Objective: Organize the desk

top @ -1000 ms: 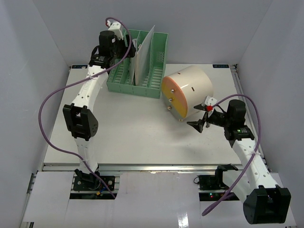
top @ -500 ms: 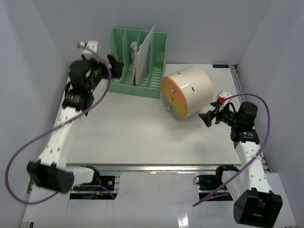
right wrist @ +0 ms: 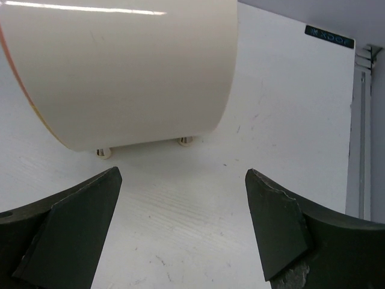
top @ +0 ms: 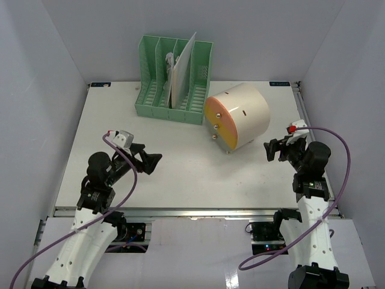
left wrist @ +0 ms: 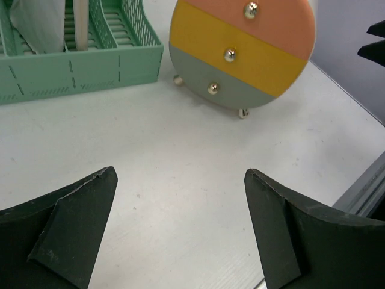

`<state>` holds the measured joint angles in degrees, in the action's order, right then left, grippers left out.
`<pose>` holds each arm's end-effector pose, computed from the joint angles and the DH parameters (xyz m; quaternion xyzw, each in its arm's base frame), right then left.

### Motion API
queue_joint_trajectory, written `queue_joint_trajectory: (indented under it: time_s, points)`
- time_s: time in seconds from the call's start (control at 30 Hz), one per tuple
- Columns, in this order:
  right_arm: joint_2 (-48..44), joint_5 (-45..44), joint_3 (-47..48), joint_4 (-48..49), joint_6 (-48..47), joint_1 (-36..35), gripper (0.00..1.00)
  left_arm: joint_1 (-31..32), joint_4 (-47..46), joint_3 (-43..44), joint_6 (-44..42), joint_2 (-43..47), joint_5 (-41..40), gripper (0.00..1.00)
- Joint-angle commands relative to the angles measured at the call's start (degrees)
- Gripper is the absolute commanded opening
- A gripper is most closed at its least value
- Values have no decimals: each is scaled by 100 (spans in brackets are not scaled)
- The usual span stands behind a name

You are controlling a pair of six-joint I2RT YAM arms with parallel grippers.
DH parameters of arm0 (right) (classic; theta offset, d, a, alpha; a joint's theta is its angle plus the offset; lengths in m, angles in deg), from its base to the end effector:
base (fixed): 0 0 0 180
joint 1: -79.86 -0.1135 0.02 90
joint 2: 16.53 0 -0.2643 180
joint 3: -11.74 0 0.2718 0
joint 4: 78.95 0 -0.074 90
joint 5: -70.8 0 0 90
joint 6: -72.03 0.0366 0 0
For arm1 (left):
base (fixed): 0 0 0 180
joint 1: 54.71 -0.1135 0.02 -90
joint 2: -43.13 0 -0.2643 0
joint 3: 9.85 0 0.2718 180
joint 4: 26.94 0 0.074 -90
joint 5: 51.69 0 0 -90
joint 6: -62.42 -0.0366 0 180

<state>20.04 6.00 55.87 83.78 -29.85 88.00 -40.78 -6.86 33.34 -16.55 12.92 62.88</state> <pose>0.1831 -0.0104 0.2887 -0.1649 0.7410 0.0548 0.6486 0.1545 -0.0540 0.2943 0.1593 0.7286 -0.2955 0.5971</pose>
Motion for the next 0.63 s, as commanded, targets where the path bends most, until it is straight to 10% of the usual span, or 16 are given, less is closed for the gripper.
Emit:
queue_joint_trajectory:
  time_s: [0.0, 0.6]
  points:
    - [-326, -884, -193, -97, 204, 12, 90, -27, 256, -77, -180, 512, 185, 98]
    - [-358, -1327, -96, -190, 392, 38, 90, -22, 357, -72, -224, 703, 91, 98]
